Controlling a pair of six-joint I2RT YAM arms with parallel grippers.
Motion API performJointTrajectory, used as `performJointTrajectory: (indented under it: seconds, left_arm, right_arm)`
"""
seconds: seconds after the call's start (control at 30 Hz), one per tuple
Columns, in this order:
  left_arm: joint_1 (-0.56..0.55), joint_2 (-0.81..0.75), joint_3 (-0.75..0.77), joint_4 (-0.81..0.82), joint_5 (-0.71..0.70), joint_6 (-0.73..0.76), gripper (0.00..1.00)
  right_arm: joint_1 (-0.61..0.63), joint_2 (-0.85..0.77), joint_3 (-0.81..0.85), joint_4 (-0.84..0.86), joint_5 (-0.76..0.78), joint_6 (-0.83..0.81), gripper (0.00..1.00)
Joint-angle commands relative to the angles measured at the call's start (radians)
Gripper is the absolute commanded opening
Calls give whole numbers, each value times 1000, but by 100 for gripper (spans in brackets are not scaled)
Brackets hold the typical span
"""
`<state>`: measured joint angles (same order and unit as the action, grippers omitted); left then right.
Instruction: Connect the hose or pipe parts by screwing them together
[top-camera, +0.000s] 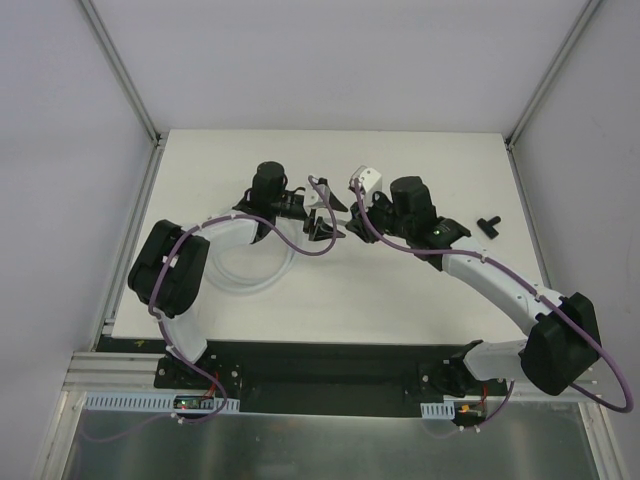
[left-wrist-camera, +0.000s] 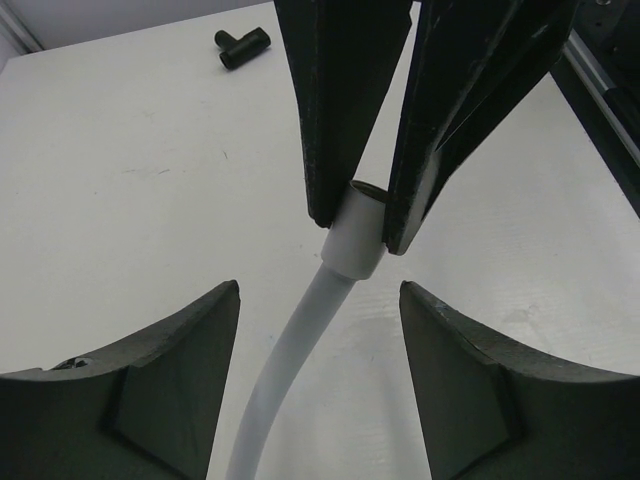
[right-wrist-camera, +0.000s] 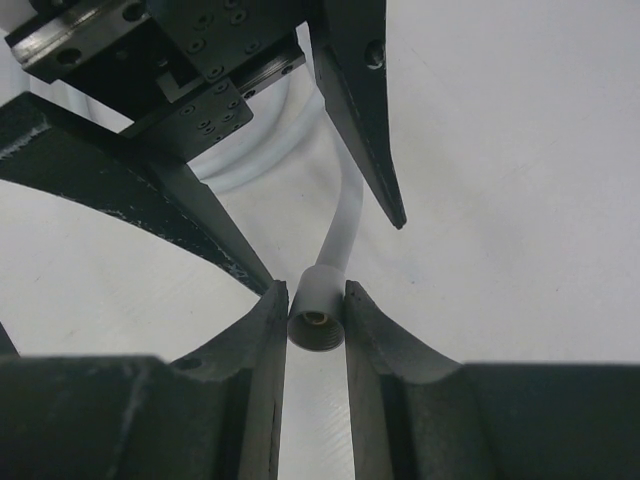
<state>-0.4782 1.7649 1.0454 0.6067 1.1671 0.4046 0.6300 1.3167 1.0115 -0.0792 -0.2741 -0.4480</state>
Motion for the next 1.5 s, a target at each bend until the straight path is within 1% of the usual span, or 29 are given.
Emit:
performJointTrajectory:
  seconds: [0.0,0.1,0.3,0.7,0.8,1.0,1.27,1.47]
  left_arm:
    - [-5,7,41,58,106,-9,60]
    - [-5,16,59,54,132,-27,54]
    - [-5,24,71,51,149,-46,53]
    - [-5,41,97,21,177,-32,54]
    - [-5,51,108,19,180,-35,50]
    - [-5,67,128,16,192,-38,47]
    - [-5,68,133,24,209,-46,46]
    - [-5,77,143,67,221,-85,49]
  right_arm:
    - [-10,-13,27,70,-40,19,1]
    - [-10,-11,26,71,-39,20,1]
    - [-10,-10,13,75,-34,32,1]
    - [-10,-10,13,102,-39,46,1]
    - [-12,-13,10,102,-39,45,1]
    - [-13,-13,9,104,-40,49,1]
    - [-18,-11,6,107,-40,52,1]
    - [-24,-17,-5,111,-50,58,1]
